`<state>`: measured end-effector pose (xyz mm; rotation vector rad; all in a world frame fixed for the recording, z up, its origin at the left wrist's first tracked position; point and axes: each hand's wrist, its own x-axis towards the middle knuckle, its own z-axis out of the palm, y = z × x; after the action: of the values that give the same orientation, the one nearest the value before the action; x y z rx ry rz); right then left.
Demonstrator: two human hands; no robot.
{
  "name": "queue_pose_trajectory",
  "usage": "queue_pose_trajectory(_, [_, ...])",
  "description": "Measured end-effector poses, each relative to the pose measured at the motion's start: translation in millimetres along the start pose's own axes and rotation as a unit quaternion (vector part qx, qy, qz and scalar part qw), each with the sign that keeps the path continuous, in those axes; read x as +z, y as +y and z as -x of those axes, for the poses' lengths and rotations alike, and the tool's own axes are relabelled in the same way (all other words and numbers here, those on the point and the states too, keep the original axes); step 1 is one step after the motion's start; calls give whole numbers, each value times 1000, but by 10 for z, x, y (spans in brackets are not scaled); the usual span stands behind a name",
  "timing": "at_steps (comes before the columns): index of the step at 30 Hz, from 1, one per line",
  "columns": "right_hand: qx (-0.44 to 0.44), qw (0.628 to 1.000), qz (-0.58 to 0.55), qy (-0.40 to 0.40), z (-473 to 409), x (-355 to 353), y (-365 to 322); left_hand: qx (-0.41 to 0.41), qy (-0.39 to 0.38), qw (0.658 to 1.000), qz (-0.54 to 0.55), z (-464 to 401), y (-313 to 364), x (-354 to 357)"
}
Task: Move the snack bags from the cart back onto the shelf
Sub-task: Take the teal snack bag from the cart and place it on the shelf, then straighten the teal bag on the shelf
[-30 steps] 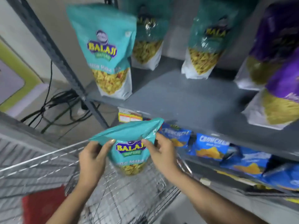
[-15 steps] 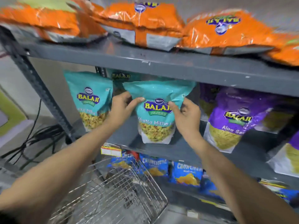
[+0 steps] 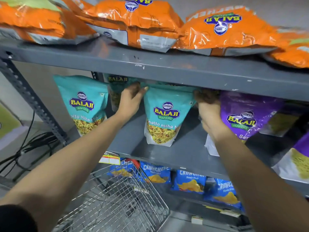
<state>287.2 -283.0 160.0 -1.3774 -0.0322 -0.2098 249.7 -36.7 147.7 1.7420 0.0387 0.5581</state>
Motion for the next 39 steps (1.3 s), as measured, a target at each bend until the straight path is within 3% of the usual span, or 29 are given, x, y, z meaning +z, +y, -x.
queue_pose_trajectory(3, [5,1000,-10,-19,33,-3,-16,0,-5,999,35,8,-3,25])
queue_pose_trajectory(5, [9,998,6,-67,86,-49,122,-8,-1,998,56,108,-83,39])
queue_pose_trajectory(7, [38,987,65,-139,155,-124,356,-66,-27,996,47,258,-306,-3])
queue_pose_trajectory(11, [164,908,246,-298,287,-231,975,-202,-196,958,-48,640,-855,-28])
queue_pose_trajectory(13, [190,885,291,-311,345,-216,1239,-208,-233,948,-51,767,-1045,49])
queue_pose_trajectory(18, [140,903,325,-245,509,-153,1479,-171,-156,971,-66,849,-1259,41])
queue_pose_trajectory(24, [82,910,325,-245,796,-43,1413,-162,-143,975,-46,1000,-1319,-171])
queue_pose_trajectory(35, [84,907,330,-247,868,-22,1364,-187,-140,972,-27,1150,-1094,-196])
queue_pose_trajectory(37, [99,912,309,-251,877,-47,1307,-186,-86,978,-23,1231,-1023,-163])
queue_pose_trajectory(39, [112,923,281,-238,886,-155,1246,-152,18,986,-61,1327,-935,-105])
